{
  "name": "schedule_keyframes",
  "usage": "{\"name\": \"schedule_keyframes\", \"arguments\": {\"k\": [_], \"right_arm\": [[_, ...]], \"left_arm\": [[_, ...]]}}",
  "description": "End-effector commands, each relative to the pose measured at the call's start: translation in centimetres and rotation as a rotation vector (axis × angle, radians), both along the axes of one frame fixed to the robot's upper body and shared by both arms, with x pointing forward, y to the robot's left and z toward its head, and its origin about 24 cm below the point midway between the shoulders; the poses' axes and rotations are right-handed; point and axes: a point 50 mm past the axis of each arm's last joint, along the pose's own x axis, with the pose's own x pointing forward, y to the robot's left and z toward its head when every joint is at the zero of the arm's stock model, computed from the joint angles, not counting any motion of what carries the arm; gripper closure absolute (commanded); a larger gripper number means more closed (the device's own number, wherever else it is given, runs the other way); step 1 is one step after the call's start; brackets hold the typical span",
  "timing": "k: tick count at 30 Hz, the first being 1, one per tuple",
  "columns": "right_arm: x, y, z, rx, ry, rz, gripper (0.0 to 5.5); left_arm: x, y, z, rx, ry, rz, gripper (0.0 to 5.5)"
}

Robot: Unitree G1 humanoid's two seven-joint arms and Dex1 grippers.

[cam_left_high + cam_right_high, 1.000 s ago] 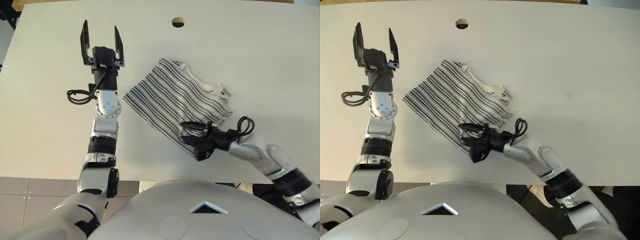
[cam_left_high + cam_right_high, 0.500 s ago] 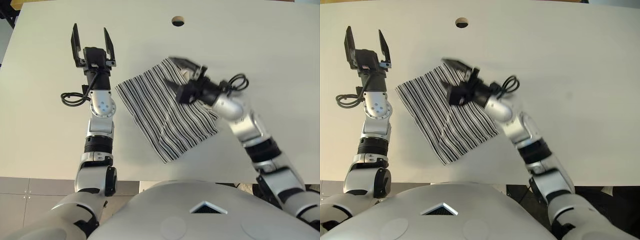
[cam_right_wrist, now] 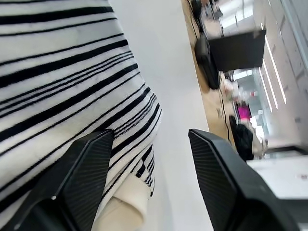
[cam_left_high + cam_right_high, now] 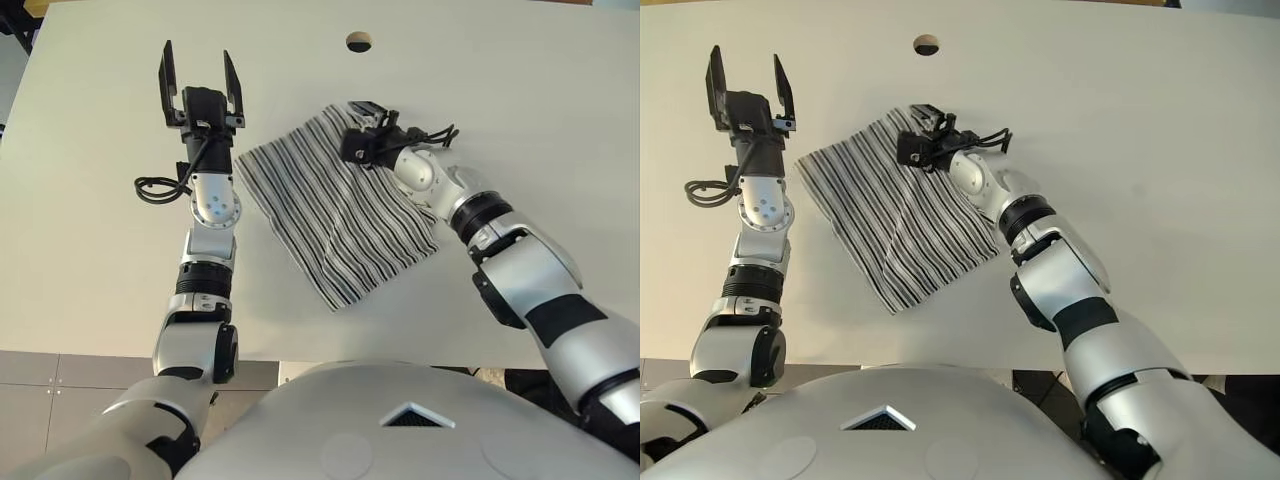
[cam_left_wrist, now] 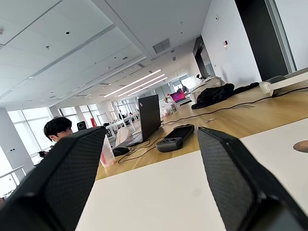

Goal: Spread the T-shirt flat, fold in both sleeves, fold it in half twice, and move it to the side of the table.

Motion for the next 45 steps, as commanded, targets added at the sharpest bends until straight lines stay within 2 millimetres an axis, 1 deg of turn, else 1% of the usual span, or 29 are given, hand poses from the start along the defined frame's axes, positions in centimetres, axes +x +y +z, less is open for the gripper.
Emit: {"name": "schedule_keyframes", "arguments": {"k": [1, 2, 3, 4, 6, 7, 9, 10, 12, 13, 14, 16, 18, 19, 20, 21, 22, 23, 24, 26, 28, 31, 33, 36, 38, 40, 45], "right_arm": [[-1.1, -9.6, -1.8, 0.0, 0.03, -0.215, 2.61], [-1.8, -11.1, -1.5, 0.04, 0.005, -0.224, 2.61], [-2.5, -12.0, -1.2, 0.07, -0.018, -0.22, 2.61], [-3.3, -12.1, -0.9, 0.103, -0.034, -0.191, 2.61], [-4.7, -10.8, -0.2, 0.139, -0.069, -0.11, 2.61], [-5.0, -10.1, 0.2, 0.149, -0.086, -0.082, 2.61], [-5.1, -9.0, 1.3, 0.169, -0.135, -0.063, 2.61], [-4.8, -8.9, 2.1, 0.187, -0.186, -0.075, 2.61], [-4.3, -9.1, 3.8, 0.225, -0.285, -0.108, 2.61], [-4.4, -9.4, 5.1, 0.258, -0.351, -0.117, 2.61], [-5.1, -10.1, 6.4, 0.273, -0.413, -0.107, 2.61], [-6.6, -11.0, 7.8, 0.279, -0.464, -0.075, 2.61], [-9.8, -12.2, 6.8, 0.129, -0.409, 0.058, 2.61], [-11.5, -13.0, 5.8, 0.034, -0.348, 0.132, 2.61], [-12.8, -13.9, 4.8, -0.028, -0.281, 0.166, 2.61], [-13.9, -15.3, 3.6, -0.129, -0.207, 0.183, 2.61], [-14.9, -16.7, 2.8, -0.213, -0.148, 0.182, 2.61], [-15.4, -17.6, 2.4, -0.265, -0.115, 0.178, 2.61], [-15.9, -18.3, 2.6, -0.313, -0.098, 0.176, 2.61], [-16.4, -18.8, 2.9, -0.357, -0.085, 0.188, 2.61], [-16.9, -18.6, 2.8, -0.388, -0.049, 0.224, 2.61], [-17.4, -18.0, 2.2, -0.42, 0.007, 0.283, 2.61], [-17.2, -17.2, 1.4, -0.433, 0.034, 0.329, 2.61], [-17.3, -15.8, 0.7, -0.426, 0.062, 0.406, 2.61], [-17.6, -15.2, 0.6, -0.422, 0.081, 0.453, 2.61], [-17.7, -14.9, 0.7, -0.424, 0.087, 0.474, 2.61], [-17.1, -14.2, 0.9, -0.417, 0.082, 0.509, 2.61]], "left_arm": [[0.0, 0.0, 1.1, 0.104, -0.048, -0.031, 2.01], [-0.3, -0.1, 1.3, 0.152, -0.058, -0.058, 2.01], [-0.5, -0.3, 1.5, 0.191, -0.063, -0.089, 2.01], [-0.7, -0.5, 1.5, 0.227, -0.064, -0.126, 2.01], [-1.1, -1.0, 1.5, 0.301, -0.054, -0.205, 2.01], [-1.2, -1.1, 1.5, 0.326, -0.051, -0.23, 2.01], [-1.4, -1.2, 1.6, 0.382, -0.049, -0.287, 2.01], [-1.4, -1.2, 1.7, 0.412, -0.048, -0.315, 2.01], [-1.5, -1.2, 1.9, 0.481, -0.045, -0.37, 2.01], [-1.7, -1.0, 1.9, 0.542, -0.039, -0.411, 2.01], [-2.0, -0.7, 1.8, 0.615, -0.028, -0.459, 2.01], [-2.7, -0.1, 1.6, 0.741, -0.006, -0.534, 2.01], [-3.8, 1.5, 1.3, 0.927, 0.055, -0.61, 2.01], [-4.2, 2.3, 0.9, 1.018, 0.102, -0.646, 2.01], [-4.7, 3.0, 0.5, 1.104, 0.15, -0.686, 2.01], [-5.2, 3.3, -0.2, 1.171, 0.2, -0.735, 2.01], [-5.9, 3.5, -0.9, 1.218, 0.243, -0.792, 2.01], [-6.3, 3.6, -1.3, 1.243, 0.266, -0.828, 2.01], [-6.7, 3.6, -1.6, 1.255, 0.282, -0.861, 2.01], [-7.2, 3.7, -1.8, 1.27, 0.303, -0.901, 2.01], [-7.6, 3.5, -2.3, 1.274, 0.324, -0.944, 2.01], [-8.0, 2.5, -3.2, 1.275, 0.343, -1.03, 2.01], [-8.3, 1.7, -3.9, 1.272, 0.353, -1.099, 2.01], [-8.7, 0.7, -4.3, 1.258, 0.349, -1.183, 2.01], [-8.9, 0.0, -4.5, 1.242, 0.338, -1.238, 2.01], [-9.0, -0.5, -4.5, 1.228, 0.33, -1.272, 2.01], [-9.2, -1.5, -4.8, 1.206, 0.321, -1.345, 2.01]]}}
